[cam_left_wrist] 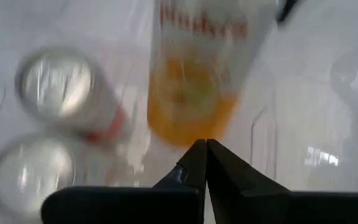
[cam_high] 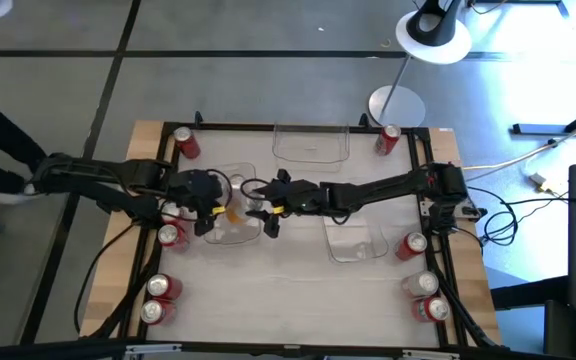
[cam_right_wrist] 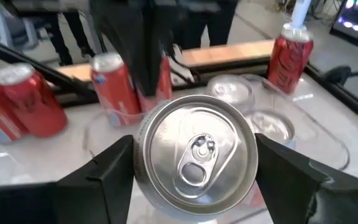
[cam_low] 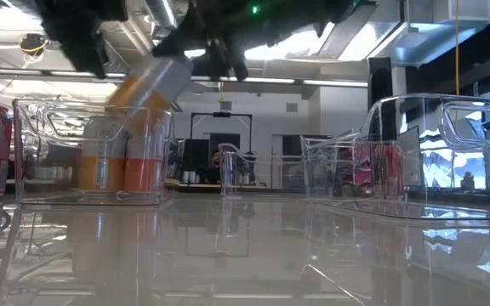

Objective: Sort soda cans
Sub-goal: Put the yellow white soda can into the left transparent bin

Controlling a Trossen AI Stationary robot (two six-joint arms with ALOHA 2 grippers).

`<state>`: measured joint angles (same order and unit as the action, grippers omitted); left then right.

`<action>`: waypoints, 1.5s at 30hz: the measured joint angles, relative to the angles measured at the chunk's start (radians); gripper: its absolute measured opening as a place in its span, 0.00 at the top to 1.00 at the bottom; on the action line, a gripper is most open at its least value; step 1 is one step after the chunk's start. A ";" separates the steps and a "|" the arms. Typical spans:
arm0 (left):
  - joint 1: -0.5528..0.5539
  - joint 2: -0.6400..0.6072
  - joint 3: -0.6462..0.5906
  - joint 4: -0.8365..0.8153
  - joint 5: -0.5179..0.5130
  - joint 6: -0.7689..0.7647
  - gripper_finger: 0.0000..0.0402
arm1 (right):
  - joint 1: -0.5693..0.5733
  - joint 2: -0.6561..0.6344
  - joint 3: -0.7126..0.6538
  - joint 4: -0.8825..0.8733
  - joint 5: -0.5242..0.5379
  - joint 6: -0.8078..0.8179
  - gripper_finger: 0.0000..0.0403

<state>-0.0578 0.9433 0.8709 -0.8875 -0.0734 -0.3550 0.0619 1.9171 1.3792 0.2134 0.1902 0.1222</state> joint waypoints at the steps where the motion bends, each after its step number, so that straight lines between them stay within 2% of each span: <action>1: 0.000 -0.004 0.006 -0.030 0.000 -0.016 1.00 | -0.004 0.008 0.000 0.000 0.000 -0.004 0.34; 5: 0.000 -0.028 0.030 -0.096 -0.001 -0.057 0.99 | -0.005 0.046 0.000 0.016 0.001 -0.037 0.34; 12: 0.000 -0.056 0.031 -0.102 -0.001 -0.057 1.00 | -0.024 0.091 0.000 0.085 -0.023 -0.078 0.34; 28: 0.000 -0.052 0.031 -0.095 -0.012 -0.065 0.98 | -0.036 0.138 0.002 0.012 -0.048 -0.100 0.33; 39: 0.000 -0.052 0.030 -0.096 -0.012 -0.065 0.98 | -0.045 0.135 0.001 0.042 -0.050 -0.075 0.10; 45: 0.000 -0.052 0.030 -0.096 -0.012 -0.065 0.98 | -0.043 0.128 0.007 0.063 -0.046 -0.076 0.08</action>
<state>-0.0574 0.8917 0.9012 -0.9833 -0.0856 -0.4198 0.0193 2.0448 1.3861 0.2767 0.1445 0.0457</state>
